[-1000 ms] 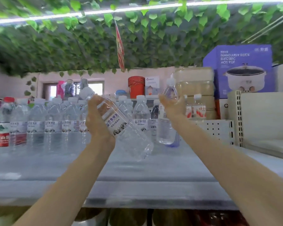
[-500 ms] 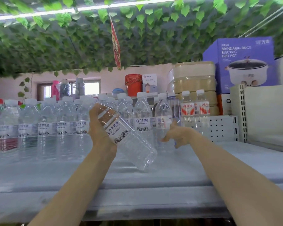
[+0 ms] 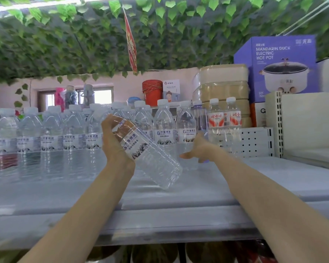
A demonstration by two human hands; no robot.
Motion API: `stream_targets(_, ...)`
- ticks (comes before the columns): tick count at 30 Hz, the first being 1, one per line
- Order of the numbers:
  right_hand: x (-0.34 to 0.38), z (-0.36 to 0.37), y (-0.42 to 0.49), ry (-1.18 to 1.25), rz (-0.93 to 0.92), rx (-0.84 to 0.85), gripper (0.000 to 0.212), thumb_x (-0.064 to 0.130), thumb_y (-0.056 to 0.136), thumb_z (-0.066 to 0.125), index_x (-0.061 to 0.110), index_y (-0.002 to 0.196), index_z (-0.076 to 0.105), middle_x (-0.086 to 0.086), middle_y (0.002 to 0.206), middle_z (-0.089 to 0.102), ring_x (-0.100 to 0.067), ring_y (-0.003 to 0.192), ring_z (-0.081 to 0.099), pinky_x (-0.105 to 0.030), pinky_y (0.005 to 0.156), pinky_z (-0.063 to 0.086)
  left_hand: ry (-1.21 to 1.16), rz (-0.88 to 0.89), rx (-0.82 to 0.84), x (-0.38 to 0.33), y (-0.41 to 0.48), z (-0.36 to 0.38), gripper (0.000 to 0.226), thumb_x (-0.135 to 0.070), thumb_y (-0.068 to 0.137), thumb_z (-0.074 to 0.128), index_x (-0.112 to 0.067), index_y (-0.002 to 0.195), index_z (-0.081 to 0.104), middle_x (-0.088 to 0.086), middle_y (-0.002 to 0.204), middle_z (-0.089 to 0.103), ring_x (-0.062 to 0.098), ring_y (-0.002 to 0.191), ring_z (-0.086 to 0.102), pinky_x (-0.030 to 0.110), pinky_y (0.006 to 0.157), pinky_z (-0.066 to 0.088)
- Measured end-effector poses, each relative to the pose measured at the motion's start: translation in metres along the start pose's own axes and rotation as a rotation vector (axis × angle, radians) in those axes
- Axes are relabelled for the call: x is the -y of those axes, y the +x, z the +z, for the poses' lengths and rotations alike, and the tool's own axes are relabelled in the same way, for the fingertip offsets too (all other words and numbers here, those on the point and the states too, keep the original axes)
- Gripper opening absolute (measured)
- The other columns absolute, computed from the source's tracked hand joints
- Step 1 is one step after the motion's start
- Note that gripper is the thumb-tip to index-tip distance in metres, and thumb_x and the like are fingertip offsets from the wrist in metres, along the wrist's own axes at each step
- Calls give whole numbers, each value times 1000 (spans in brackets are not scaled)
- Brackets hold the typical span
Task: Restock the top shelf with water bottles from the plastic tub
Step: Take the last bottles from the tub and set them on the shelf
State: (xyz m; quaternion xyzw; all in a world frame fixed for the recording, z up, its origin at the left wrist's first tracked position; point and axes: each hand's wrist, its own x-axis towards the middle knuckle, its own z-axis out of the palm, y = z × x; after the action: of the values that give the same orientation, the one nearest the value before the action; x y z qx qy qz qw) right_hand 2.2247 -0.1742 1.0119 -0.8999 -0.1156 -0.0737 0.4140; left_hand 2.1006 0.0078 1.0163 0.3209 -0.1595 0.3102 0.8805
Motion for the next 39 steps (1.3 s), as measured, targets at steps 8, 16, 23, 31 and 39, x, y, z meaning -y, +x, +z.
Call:
stream_targets(8, -10, -7, 0, -776, -290, -218, 155, 54, 53, 84, 22, 125, -49, -8, 144, -46, -31, 141, -26, -59, 114, 10, -6, -6, -33, -1, 0, -1, 25, -36, 79, 63, -24, 56, 61, -7, 57, 63, 11, 49, 58, 25, 60, 49)
stream_targets(16, 3, -3, -6, -1037, -218, -262, 144, 65, 58, 74, 23, 134, -41, -7, 148, -41, -32, 141, -24, -73, 105, 8, -11, -20, -47, 1, 3, -5, 28, -38, 79, 63, -25, 54, 61, -7, 60, 62, 11, 53, 57, 27, 64, 49)
stream_targets(23, 6, 3, 3, -1074, -182, -256, 140, 65, 61, 72, 23, 122, -47, -9, 145, -45, -32, 141, -26, -71, 105, 5, 101, -23, -1, 0, 0, -5, 25, -41, 83, 58, -24, 65, 57, -10, 59, 62, 7, 51, 58, 20, 54, 49)
stream_targets(31, 18, -10, -26, -634, -236, -338, 72, 42, 101, 29, 18, 149, -20, -8, 153, -31, -36, 142, -21, -63, 111, -3, 536, 104, -9, -18, -20, 22, 24, -45, 87, 56, -22, 95, 61, -3, 98, 68, 7, 72, 61, 24, 61, 45)
stream_targets(39, 43, -9, -155, -1, -618, 137, 90, 64, 73, 64, 28, 144, 21, 9, 136, 50, -10, 119, 51, -30, 102, 39, 598, 124, 126, -33, -45, 68, 29, -46, 91, 51, -20, 94, 63, -8, 88, 68, 4, 70, 64, 21, 58, 49)
